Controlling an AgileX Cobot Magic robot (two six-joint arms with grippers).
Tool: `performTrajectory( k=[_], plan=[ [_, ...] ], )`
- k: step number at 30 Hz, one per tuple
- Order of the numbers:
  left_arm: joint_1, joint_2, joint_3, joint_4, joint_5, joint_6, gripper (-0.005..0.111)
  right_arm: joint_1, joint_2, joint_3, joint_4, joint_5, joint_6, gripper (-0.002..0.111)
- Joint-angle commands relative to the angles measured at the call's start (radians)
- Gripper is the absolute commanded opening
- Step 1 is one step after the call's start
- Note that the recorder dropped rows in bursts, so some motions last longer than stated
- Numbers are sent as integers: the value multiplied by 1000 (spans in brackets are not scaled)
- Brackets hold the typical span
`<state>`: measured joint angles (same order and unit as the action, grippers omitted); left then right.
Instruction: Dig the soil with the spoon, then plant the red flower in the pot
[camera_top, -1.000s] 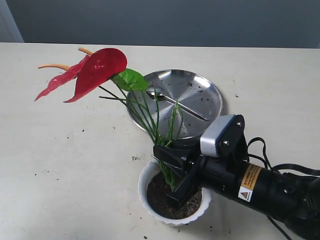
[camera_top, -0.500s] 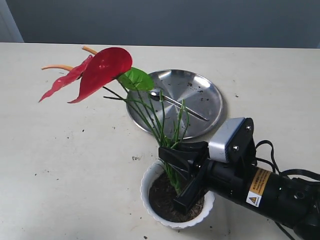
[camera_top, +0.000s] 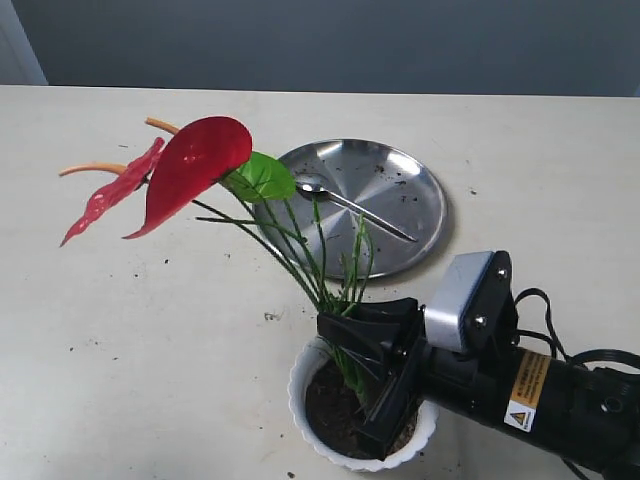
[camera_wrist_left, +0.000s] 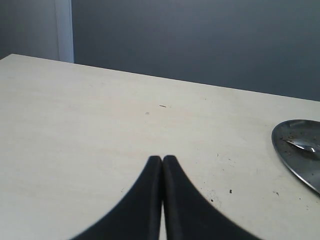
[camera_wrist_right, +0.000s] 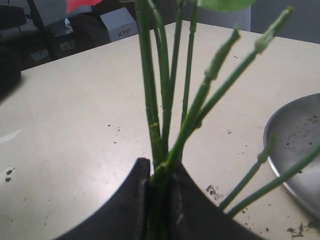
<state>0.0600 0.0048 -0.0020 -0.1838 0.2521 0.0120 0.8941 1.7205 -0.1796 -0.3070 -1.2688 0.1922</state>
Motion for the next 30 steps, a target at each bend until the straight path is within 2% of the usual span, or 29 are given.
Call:
performTrajectory(
  k=[1,16,23,30],
  plan=[
    [-2,-5,2,1,-12,-2,0,4,-2,16,-32,48,-26,-1],
    [-2,-5,2,1,-12,-2,0,4,0,-36,63,48,-37,-1],
    [-2,-5,2,1,-12,-2,0,4,-101,-84,73,48,-35,-1],
    [-2,-5,2,1,-12,-2,0,4,-55,-33,73,48,-35,-1]
  ],
)
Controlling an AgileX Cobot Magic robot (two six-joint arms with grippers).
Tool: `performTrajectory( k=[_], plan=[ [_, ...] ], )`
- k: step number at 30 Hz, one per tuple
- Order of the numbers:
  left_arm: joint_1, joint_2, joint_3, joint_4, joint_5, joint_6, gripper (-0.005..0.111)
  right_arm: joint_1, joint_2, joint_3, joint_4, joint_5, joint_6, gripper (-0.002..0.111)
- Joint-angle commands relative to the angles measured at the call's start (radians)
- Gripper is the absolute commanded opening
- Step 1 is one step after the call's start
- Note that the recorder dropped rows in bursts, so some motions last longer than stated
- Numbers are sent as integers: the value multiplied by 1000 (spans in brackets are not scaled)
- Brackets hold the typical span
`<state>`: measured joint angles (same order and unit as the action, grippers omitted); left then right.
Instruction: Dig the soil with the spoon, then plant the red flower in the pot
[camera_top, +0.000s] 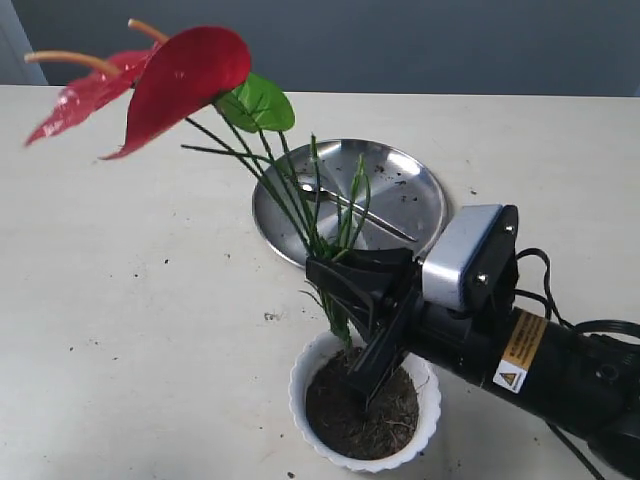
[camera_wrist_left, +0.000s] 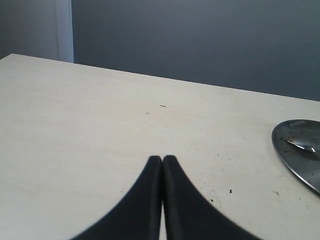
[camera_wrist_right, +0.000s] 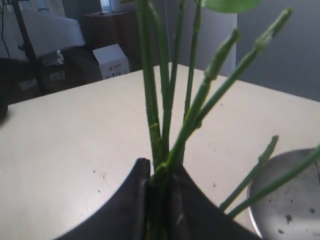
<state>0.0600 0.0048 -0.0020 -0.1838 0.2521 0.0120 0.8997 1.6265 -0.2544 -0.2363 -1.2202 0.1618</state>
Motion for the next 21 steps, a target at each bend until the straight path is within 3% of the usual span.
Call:
performTrajectory(
  k=[1,21],
  plan=[
    [-2,-5,2,1,-12,-2,0,-1,43,49,2,-1,0,-1],
    [-2,-5,2,1,-12,-2,0,-1,63,10,-24,-1,15,-1]
  ],
)
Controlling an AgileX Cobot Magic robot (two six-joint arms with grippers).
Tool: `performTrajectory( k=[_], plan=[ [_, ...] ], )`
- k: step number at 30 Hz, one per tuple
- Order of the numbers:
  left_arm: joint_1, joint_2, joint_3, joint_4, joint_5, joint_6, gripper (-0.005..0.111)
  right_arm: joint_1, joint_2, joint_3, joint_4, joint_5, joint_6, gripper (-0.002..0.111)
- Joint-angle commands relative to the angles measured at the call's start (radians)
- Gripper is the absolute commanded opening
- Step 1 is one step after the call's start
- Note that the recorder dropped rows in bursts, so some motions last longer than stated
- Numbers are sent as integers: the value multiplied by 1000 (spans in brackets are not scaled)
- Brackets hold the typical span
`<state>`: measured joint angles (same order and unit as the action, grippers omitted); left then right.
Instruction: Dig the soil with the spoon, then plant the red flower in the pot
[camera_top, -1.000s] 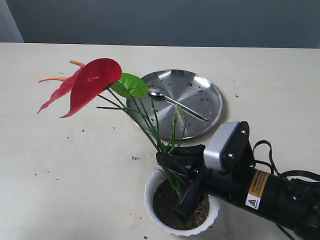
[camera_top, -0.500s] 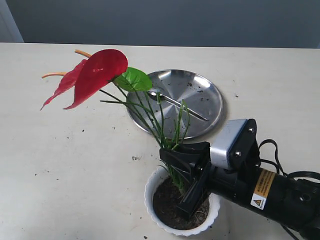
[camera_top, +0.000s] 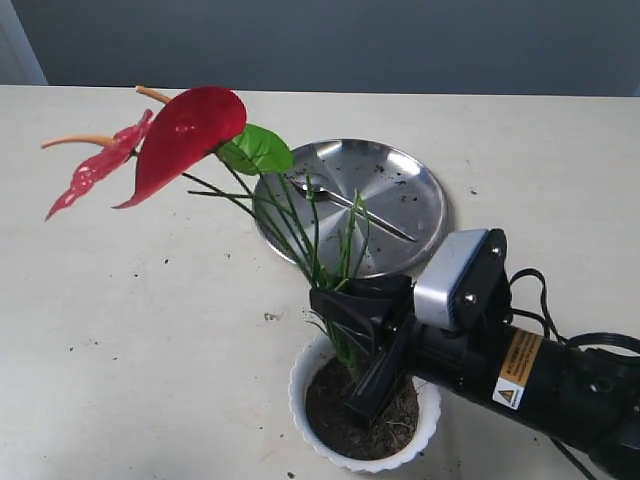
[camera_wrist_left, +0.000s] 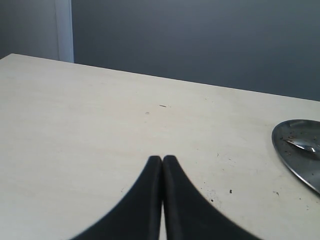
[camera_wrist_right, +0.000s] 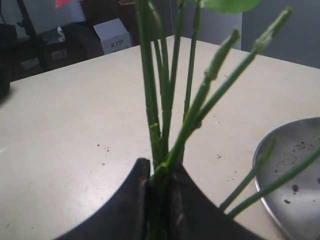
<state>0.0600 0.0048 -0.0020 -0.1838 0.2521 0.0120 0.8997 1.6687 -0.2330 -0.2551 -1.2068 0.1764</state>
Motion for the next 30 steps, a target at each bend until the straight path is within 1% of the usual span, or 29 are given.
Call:
performTrajectory(
  k=[1,7,30],
  plan=[
    [-2,-5,2,1,-12,-2,0,-1,39,-12,-5,-14,0,-1],
    [-2,-5,2,1,-12,-2,0,-1,146,-16,-11,-14,0,-1],
    [-2,-5,2,1,-12,-2,0,-1,151,-12,-78,-14,21,-1]
  ],
)
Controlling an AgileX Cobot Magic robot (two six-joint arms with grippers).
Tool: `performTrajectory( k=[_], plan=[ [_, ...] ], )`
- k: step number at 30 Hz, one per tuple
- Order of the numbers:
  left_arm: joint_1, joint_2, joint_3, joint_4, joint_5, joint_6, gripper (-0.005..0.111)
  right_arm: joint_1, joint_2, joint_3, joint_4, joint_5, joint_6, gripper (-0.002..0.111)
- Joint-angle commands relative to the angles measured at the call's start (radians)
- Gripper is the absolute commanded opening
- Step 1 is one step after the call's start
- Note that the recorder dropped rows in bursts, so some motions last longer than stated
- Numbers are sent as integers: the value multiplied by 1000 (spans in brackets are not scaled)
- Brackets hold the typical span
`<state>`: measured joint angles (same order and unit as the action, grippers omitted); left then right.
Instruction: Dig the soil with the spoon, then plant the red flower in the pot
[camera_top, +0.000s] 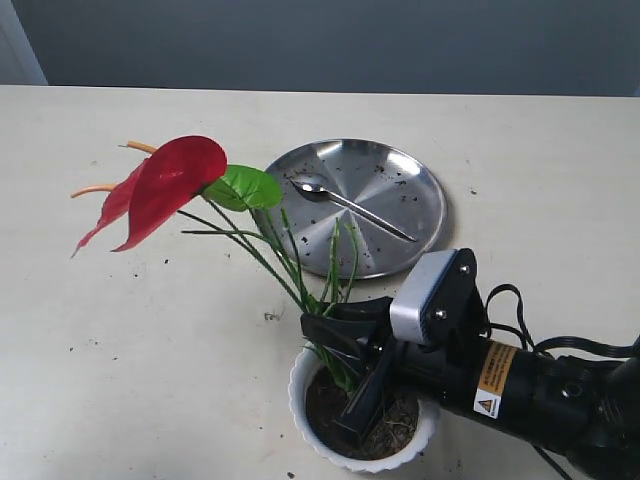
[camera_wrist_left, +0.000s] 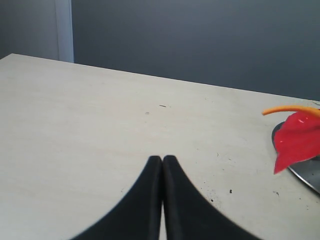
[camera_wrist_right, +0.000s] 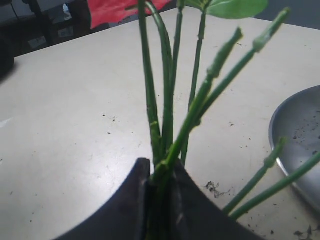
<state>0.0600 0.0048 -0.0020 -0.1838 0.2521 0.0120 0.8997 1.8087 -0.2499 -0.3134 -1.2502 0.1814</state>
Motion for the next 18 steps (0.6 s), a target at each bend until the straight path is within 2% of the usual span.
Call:
performTrajectory(
  k=[1,18],
  plan=[
    [-2,-5,2,1,-12,-2,0,-1,11,5,-19,29,27,-1],
    [-2,-5,2,1,-12,-2,0,-1,3,5,9,29,40,-1]
  ],
)
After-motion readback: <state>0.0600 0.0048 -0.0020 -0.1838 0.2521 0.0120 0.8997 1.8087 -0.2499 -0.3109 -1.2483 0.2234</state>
